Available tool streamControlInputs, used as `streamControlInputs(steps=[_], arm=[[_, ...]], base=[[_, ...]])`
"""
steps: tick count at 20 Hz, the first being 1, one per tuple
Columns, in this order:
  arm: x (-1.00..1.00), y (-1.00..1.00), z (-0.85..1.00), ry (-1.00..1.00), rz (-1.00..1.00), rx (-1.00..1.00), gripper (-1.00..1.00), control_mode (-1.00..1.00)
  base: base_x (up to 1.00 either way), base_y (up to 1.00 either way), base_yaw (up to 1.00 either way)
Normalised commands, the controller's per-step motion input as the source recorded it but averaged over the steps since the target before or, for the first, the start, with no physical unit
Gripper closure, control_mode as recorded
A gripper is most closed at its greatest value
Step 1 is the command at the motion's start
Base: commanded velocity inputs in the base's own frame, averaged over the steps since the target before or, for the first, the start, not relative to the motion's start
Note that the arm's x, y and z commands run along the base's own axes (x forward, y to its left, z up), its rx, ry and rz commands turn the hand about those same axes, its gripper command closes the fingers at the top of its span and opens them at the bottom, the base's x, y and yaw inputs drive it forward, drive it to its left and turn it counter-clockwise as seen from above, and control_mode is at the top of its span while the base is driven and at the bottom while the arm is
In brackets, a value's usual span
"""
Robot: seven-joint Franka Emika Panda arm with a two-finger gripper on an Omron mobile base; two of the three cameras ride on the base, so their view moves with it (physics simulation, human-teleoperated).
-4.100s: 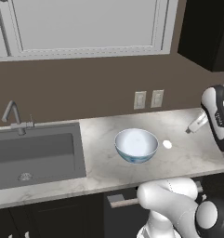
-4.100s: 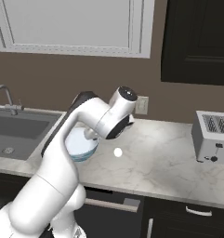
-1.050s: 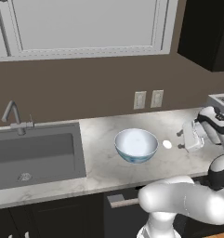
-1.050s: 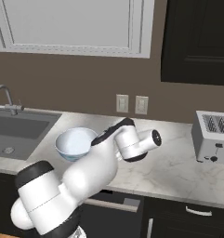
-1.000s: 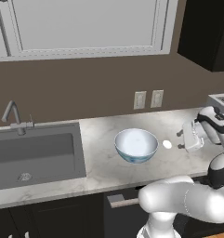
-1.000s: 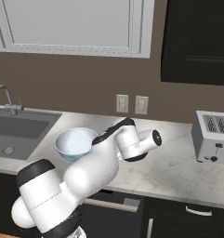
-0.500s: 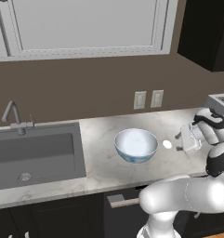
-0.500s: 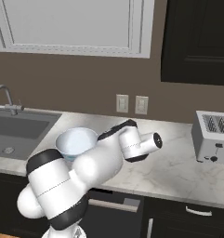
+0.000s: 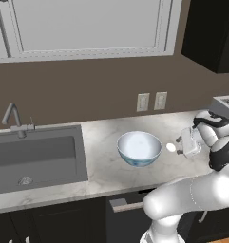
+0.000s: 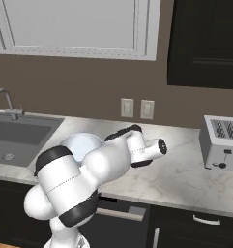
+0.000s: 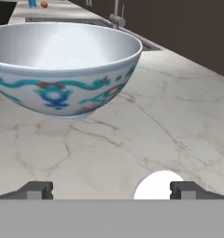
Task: Gather the eggs and milk located in the vicinity of the sink area and place them right next to the bowl.
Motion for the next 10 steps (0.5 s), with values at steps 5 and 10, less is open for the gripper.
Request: streamControlInputs(steps=[5,10], arm=[[0.21,0.0,-0.13,0.0,0.0,0.0,-1.0,-1.0],[0.21,-0.01,-0.16,0.0,0.0,0.0,-1.0,-1.0]], base=[[0.0,0.0,0.0],[0.0,0.0,0.0]])
